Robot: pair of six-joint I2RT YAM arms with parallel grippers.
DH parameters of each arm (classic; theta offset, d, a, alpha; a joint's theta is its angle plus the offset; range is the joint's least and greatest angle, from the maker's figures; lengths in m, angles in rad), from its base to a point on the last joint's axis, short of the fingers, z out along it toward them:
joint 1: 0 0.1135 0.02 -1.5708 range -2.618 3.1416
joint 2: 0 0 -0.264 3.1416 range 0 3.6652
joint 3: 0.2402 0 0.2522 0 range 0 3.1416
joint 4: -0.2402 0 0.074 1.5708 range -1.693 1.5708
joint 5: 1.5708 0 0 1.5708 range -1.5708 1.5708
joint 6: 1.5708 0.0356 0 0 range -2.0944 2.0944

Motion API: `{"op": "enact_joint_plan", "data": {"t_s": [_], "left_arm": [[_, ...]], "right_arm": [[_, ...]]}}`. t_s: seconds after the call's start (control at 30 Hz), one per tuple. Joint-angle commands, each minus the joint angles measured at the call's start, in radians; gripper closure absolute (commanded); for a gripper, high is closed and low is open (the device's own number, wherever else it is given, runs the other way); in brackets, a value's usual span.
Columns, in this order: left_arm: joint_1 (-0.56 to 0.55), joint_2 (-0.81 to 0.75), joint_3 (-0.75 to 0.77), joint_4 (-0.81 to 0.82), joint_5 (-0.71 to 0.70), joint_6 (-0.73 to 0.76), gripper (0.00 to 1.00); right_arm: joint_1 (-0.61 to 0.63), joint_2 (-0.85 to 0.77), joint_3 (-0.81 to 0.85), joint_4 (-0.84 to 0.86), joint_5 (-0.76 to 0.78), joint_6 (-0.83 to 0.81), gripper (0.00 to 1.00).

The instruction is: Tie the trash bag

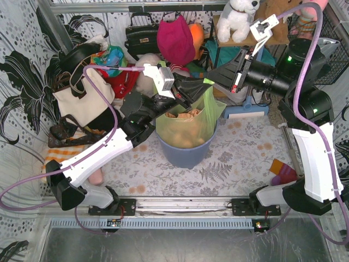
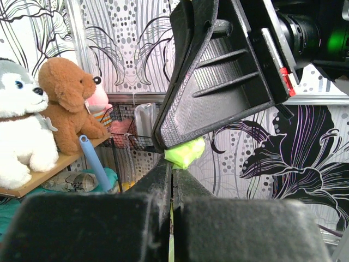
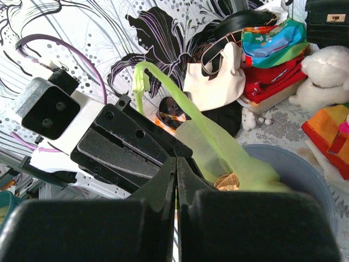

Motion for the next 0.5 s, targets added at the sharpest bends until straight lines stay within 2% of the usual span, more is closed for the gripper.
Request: {"op": "enact_joint_plan", "data": {"t_s": [0.0,0.03,0.2,0.47], "left_arm": [[0.006,0.011,0.037,0.023,0.000,-0.004,1.00],[0.007,0.012,0.037,0.023,-0.002,-0.005,1.00],[0.007,0.014,0.025,0.002,0.001,-0.007,0.75],[0.007,-0.003,-0.045,0.033,-0.001,-0.033,0.67]], "right_arm": [[0.003,-0.012,0.028,0.035,-0.015,-0.003,1.00],[0.004,-0.017,0.027,0.043,-0.014,-0.001,1.00],[0.004,-0.032,0.035,0.087,0.033,0.017,1.00],[0.004,-0.028,0.060,0.124,0.067,0.030,1.00]]}}
